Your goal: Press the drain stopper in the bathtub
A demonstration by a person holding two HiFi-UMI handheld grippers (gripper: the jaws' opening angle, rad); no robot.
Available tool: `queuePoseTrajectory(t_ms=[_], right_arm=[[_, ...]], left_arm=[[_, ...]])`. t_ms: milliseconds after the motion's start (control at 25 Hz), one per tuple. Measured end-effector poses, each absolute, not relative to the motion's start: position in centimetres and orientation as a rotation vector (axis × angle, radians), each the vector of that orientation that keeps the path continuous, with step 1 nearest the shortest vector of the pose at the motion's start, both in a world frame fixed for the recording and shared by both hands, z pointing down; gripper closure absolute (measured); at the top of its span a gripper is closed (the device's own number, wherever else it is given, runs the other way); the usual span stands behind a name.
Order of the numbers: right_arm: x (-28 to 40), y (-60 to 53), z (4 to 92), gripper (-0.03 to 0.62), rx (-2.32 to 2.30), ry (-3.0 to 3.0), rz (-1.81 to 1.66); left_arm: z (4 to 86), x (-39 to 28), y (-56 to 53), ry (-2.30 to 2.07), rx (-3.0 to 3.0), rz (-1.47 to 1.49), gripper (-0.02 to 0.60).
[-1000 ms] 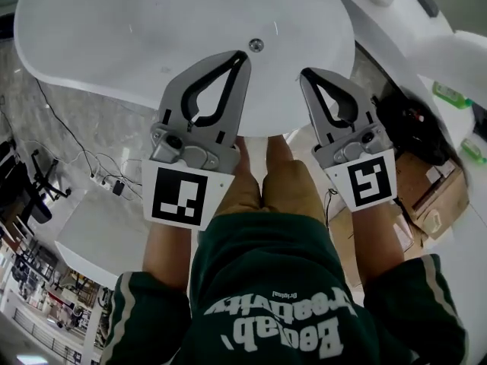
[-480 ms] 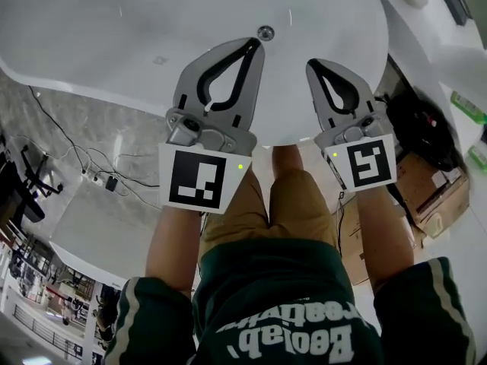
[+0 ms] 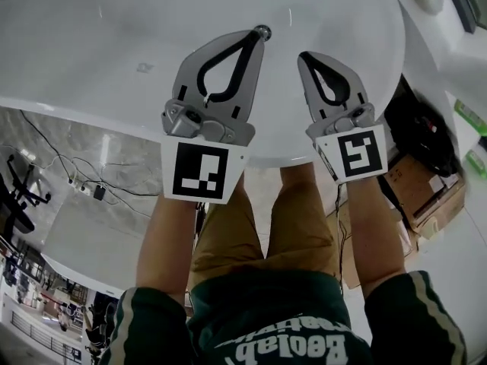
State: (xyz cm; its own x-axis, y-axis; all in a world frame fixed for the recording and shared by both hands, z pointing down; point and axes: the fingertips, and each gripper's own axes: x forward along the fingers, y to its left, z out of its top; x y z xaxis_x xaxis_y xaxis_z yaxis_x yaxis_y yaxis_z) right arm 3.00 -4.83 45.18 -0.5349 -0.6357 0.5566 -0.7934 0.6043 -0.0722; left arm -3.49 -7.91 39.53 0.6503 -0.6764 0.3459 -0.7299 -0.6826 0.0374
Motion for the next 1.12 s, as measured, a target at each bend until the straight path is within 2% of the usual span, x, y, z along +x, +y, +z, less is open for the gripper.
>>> queuePoseTrajectory(t_ms=[680, 1120], right_arm=[[4.0, -7.2, 61.5, 0.580, 0.895, -2.378, 0.518], [3.2, -8.5, 69.9, 0.580, 0.820, -2.332, 0.548]], left_arm=[[51.4, -0.7, -11.2, -1.301, 2.586, 0.445, 0.578], [60.2, -1.2, -11.8, -1.260, 2.589, 0.589, 0.578]])
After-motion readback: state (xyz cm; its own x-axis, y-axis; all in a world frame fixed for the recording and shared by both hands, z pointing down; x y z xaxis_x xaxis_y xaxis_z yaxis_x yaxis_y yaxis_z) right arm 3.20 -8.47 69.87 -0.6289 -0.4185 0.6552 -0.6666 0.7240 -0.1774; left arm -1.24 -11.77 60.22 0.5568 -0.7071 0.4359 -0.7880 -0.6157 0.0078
